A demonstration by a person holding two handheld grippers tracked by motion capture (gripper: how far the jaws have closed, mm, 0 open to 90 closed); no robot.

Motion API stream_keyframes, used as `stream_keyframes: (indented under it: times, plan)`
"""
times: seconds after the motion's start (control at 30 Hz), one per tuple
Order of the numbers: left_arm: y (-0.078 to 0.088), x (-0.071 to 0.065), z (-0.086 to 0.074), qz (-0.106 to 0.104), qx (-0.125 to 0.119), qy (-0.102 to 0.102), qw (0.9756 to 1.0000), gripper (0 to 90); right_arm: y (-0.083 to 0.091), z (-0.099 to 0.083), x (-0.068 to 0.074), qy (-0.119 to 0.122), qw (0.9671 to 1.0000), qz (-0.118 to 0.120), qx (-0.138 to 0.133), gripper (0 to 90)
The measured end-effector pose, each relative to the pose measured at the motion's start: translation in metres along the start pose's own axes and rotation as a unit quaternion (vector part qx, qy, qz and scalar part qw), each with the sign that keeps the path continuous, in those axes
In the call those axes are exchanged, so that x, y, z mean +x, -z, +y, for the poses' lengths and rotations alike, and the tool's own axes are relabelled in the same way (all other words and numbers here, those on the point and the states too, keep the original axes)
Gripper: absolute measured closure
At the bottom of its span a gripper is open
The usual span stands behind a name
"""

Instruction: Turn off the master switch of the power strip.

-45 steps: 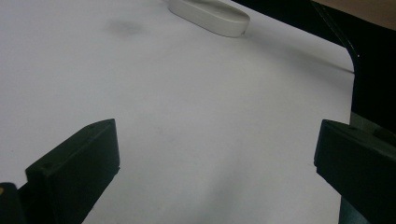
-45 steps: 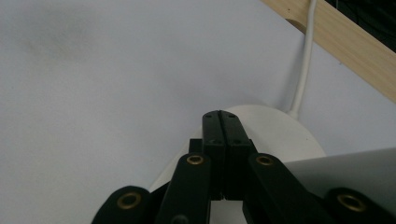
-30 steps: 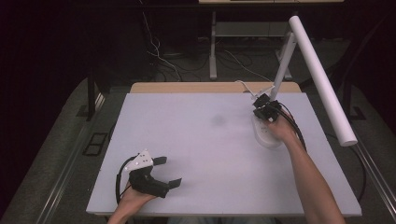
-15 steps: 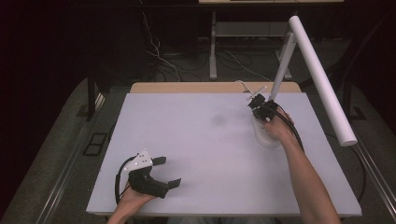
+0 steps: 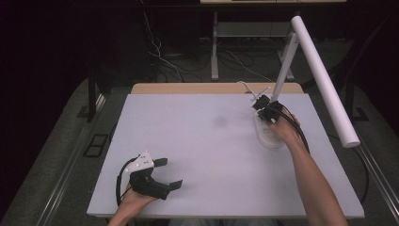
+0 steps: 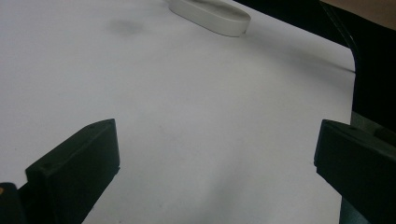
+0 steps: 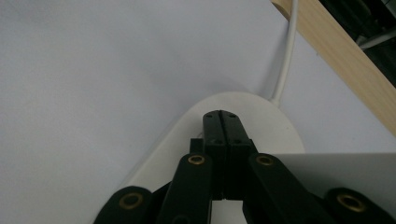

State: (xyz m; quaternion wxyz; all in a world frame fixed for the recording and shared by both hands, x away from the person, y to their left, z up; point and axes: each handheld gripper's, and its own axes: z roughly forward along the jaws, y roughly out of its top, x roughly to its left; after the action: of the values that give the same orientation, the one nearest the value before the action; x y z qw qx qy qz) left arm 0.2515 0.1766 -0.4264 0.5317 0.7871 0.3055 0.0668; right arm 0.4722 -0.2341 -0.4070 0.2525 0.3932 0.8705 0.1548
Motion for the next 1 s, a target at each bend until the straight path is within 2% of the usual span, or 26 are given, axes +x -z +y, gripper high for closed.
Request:
stream_keyframes:
  times: [0.13, 0.3, 0.4, 0.47, 0.5, 0.57, 0.6, 0.9, 1.0]
  plan:
    - [-0.0004, -0.0005, 0.0, -0.001, 0.001, -0.002, 1.0, 0.0, -0.0014, -0.002, -0.004, -0.011, 0.9999, 0.011, 0.001, 89.5]
    - [-0.0014, -0.0014, -0.0002, -0.002, 0.002, 0.0, 1.0, 0.0, -0.0022, -0.0021, -0.004, -0.019, 0.9997, 0.013, 0.0, 89.6]
    - [-0.0016, -0.0022, 0.0, -0.004, 0.003, -0.003, 1.0, 0.0, -0.0019, -0.0031, -0.0063, -0.025, 0.9993, 0.028, -0.007, 89.6]
    - [-0.0019, -0.0023, -0.0002, -0.004, 0.005, -0.003, 1.0, 0.0, -0.0015, -0.0033, -0.0079, -0.031, 0.9982, 0.051, -0.012, 89.7]
    - [-0.0018, -0.0023, -0.0002, -0.004, 0.005, -0.003, 1.0, 0.0, -0.0017, -0.0023, -0.0074, -0.029, 0.9984, 0.047, -0.009, 89.7]
    - [-0.0009, -0.0022, -0.0002, -0.004, 0.004, -0.004, 1.0, 0.0, -0.0034, -0.0001, -0.0012, -0.011, 0.9999, -0.005, 0.011, 89.7]
    - [-0.0005, -0.0021, -0.0004, -0.004, 0.003, -0.003, 1.0, 0.0, -0.0039, 0.0004, -0.0006, -0.008, 0.9998, -0.01, 0.013, 89.8]
    - [-0.0024, -0.001, -0.0006, -0.005, 0.006, -0.002, 1.0, 0.0, -0.0019, -0.0031, -0.0042, -0.011, 0.9999, 0.011, 0.006, 89.8]
    - [-0.0025, -0.0011, -0.0007, -0.005, 0.008, -0.003, 1.0, 0.0, -0.0019, -0.0042, -0.0045, -0.008, 0.9999, 0.011, 0.002, 89.8]
